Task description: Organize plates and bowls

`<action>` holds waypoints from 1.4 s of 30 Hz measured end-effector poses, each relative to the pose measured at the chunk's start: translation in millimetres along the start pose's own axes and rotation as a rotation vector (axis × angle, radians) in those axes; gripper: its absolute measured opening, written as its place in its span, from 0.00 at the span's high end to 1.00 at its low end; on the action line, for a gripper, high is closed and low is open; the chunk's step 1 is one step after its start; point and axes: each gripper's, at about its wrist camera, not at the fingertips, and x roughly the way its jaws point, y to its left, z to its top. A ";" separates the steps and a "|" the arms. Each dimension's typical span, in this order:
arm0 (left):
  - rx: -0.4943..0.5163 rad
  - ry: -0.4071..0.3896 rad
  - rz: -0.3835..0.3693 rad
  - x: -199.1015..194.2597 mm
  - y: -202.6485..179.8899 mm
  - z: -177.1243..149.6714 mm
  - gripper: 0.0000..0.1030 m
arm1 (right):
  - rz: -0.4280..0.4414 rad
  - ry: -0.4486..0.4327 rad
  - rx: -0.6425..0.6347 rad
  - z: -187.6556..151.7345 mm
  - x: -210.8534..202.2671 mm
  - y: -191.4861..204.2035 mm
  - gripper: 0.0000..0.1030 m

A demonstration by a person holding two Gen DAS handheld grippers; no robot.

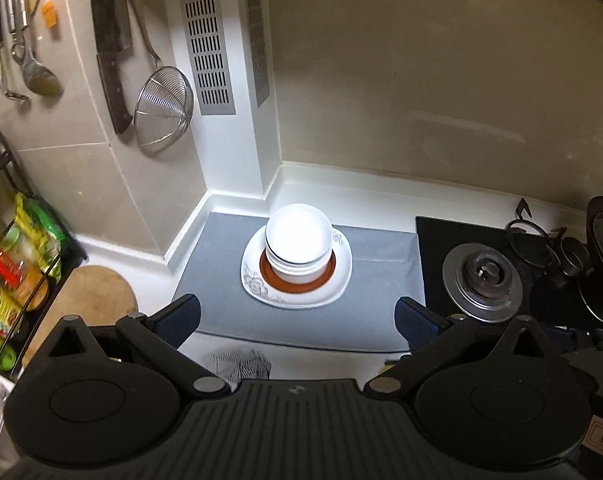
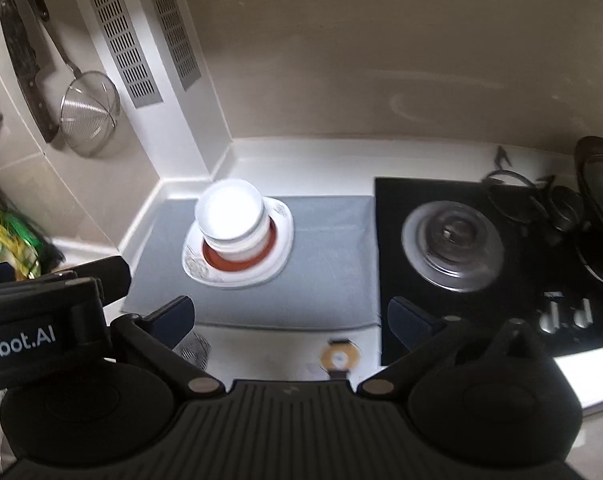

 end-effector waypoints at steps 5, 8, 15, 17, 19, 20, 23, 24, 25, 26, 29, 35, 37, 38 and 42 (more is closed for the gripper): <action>-0.009 -0.002 0.000 -25.6 -10.6 -11.2 0.00 | 0.022 -0.002 -0.002 -13.1 -23.4 -10.7 0.00; 0.003 0.004 0.020 -33.4 -17.6 -15.0 0.00 | 0.029 -0.002 -0.001 -18.2 -30.4 -15.4 0.00; 0.018 0.019 0.029 -41.9 -26.3 -23.3 0.00 | 0.033 0.009 0.006 -27.2 -36.7 -21.8 0.00; 0.021 0.021 0.032 -44.0 -27.5 -25.2 0.00 | 0.035 0.013 0.010 -29.6 -38.1 -22.7 0.00; 0.024 0.016 0.033 -46.4 -28.0 -27.0 0.00 | 0.037 0.011 0.012 -30.3 -39.5 -23.4 0.00; 0.024 0.011 0.033 -46.8 -27.5 -27.6 0.00 | 0.036 0.006 0.011 -31.1 -40.7 -23.2 0.00; 0.024 0.011 0.039 -49.9 -27.5 -28.9 0.00 | 0.039 0.006 0.010 -31.7 -42.5 -23.2 0.00; 0.026 0.009 0.042 -51.2 -27.8 -29.3 0.00 | 0.043 0.004 0.009 -32.1 -43.1 -23.3 0.00; 0.027 0.010 0.045 -52.2 -28.0 -29.9 0.00 | 0.044 0.004 0.009 -32.7 -43.5 -23.4 0.00; 0.028 0.011 0.048 -52.7 -27.7 -30.0 0.00 | 0.044 0.005 0.009 -33.5 -44.0 -23.1 0.00; 0.030 0.017 0.057 -53.8 -28.3 -32.0 0.00 | 0.034 0.006 0.003 -36.6 -45.6 -21.8 0.00; 0.032 0.026 0.067 -57.6 -30.3 -36.2 0.00 | 0.042 0.014 -0.001 -41.2 -47.6 -24.2 0.00; 0.029 0.027 0.067 -58.9 -30.7 -37.3 0.00 | 0.043 0.016 0.000 -41.3 -48.4 -25.6 0.00; 0.029 0.027 0.067 -59.6 -31.2 -38.3 0.00 | 0.044 0.017 0.002 -42.2 -49.1 -26.4 0.00; 0.033 0.033 0.062 -60.8 -32.7 -40.2 0.00 | 0.050 0.023 0.006 -46.4 -51.6 -29.8 0.00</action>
